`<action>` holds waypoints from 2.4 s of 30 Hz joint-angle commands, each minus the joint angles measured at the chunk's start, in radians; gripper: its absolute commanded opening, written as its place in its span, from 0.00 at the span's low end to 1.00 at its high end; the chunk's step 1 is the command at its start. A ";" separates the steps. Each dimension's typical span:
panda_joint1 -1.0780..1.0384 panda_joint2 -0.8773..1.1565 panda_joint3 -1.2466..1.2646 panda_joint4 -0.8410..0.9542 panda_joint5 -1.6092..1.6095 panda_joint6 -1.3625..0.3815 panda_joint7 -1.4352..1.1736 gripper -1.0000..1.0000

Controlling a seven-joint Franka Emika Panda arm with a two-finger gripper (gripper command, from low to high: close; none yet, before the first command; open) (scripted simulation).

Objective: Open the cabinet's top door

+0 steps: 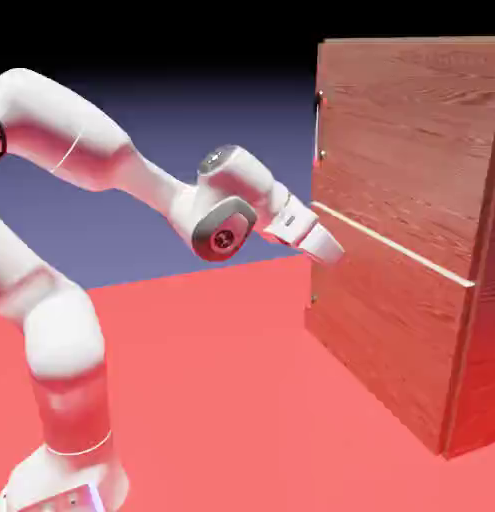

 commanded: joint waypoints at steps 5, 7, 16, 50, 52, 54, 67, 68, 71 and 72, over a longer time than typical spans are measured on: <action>-0.091 -0.030 0.103 0.082 0.218 0.022 -0.144 0.50; -0.127 -0.042 0.145 0.115 0.305 0.031 -0.201 0.50; -0.291 -0.095 0.331 0.262 0.696 0.072 -0.460 0.50; -0.908 -0.298 1.034 0.820 2.175 0.224 -1.438 0.50; -0.944 -0.310 1.076 0.853 2.262 0.232 -1.495 0.50; -0.980 -0.322 1.117 0.885 2.349 0.241 -1.553 0.50; -1.273 -0.364 1.386 1.141 2.780 0.286 -1.841 0.50; -1.307 -0.359 1.406 1.169 2.780 0.285 -1.842 0.50; -1.345 -0.354 1.428 1.201 2.780 0.285 -1.844 0.00; -1.345 -0.354 1.428 1.201 2.780 0.285 -1.844 0.00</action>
